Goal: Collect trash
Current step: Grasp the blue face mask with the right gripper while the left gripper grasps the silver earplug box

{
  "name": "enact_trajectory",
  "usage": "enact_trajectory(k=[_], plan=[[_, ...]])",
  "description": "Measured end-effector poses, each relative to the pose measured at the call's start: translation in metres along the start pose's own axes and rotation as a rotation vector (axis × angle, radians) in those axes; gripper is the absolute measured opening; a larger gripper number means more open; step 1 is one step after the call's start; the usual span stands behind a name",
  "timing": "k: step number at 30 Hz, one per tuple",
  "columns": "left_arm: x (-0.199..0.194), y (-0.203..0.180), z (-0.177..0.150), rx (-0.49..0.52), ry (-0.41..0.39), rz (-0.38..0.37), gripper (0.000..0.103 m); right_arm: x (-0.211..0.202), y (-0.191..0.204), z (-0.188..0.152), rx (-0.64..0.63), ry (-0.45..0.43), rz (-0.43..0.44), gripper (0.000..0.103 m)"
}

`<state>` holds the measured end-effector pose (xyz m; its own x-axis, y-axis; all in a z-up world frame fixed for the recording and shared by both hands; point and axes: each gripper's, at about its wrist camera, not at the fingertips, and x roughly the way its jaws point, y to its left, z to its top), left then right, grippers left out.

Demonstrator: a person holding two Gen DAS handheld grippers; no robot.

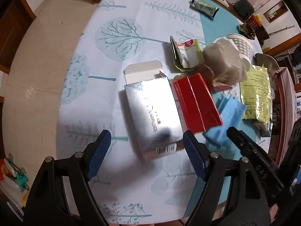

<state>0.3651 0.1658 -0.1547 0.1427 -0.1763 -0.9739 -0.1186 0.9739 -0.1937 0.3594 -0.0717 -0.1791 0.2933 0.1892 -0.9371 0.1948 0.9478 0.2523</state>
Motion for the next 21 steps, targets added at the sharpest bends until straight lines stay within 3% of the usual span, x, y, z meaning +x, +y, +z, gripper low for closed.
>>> enact_trajectory(k=[5,10,13,18,21], plan=[[0.019,-0.004,0.017,-0.002,0.037,-0.017,0.076,0.017,0.012,0.005,-0.024,-0.011,-0.048,0.051],[0.038,-0.010,0.027,-0.010,0.066,0.014,0.076,0.023,0.024,0.005,-0.069,-0.024,-0.107,0.043],[0.045,-0.015,0.030,-0.009,0.069,0.030,0.077,0.023,0.026,0.002,-0.097,-0.026,-0.142,0.023],[0.054,-0.034,0.029,0.068,0.060,0.117,0.076,0.021,0.024,-0.002,-0.118,-0.016,-0.121,0.010],[0.054,-0.041,0.026,0.097,0.036,0.170,0.065,0.016,0.017,-0.005,-0.118,-0.013,-0.096,0.007]])
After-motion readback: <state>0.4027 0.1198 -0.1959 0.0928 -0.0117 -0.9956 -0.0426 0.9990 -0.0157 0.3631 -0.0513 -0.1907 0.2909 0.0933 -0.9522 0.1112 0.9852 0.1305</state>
